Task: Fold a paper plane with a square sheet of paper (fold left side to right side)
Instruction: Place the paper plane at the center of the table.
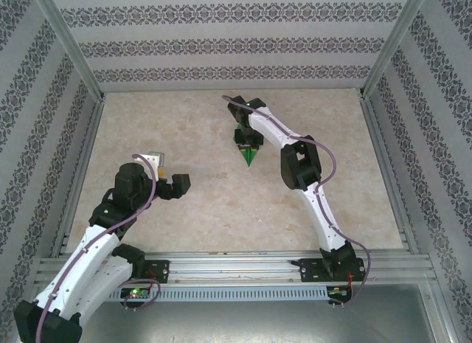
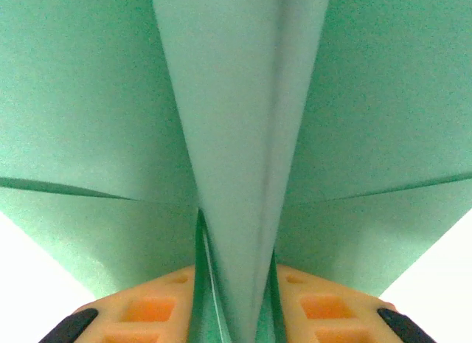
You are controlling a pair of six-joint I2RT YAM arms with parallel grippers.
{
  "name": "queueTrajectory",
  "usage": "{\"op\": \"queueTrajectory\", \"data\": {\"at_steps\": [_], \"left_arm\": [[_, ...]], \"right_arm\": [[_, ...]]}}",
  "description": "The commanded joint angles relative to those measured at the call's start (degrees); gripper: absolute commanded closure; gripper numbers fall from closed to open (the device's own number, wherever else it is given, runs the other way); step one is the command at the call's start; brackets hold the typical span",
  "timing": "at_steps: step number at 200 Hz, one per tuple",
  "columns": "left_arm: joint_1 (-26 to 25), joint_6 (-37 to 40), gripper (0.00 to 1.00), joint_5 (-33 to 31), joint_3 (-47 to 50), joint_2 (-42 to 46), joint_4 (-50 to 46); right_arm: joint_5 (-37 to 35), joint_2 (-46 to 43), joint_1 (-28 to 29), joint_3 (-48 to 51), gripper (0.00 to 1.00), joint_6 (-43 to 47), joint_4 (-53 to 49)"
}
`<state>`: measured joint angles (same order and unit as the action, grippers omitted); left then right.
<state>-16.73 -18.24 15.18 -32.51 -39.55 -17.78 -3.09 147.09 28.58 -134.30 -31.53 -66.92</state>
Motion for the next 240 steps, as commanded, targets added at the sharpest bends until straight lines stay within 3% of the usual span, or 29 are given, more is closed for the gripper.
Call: {"op": "queueTrajectory", "data": {"at_steps": [1,23,240], "left_arm": [[0.98,-0.57,0.00,-0.58,-2.12,0.09,-2.08],[0.98,-0.57,0.00,-0.54,-2.18,0.09,-2.35],[0.92,-1.40,0.00,-0.54,-2.11,-0.61,-1.56]], "right_arm": [[0.71,-0.04,-0.54,1.62,0.69,-0.12,0.29],[0.80,-0.92,-0.54,2.37,0.62,0.02,0.73],[0.92,-7.42,-0.41,4.88,0.60,3.27,0.41]]}}
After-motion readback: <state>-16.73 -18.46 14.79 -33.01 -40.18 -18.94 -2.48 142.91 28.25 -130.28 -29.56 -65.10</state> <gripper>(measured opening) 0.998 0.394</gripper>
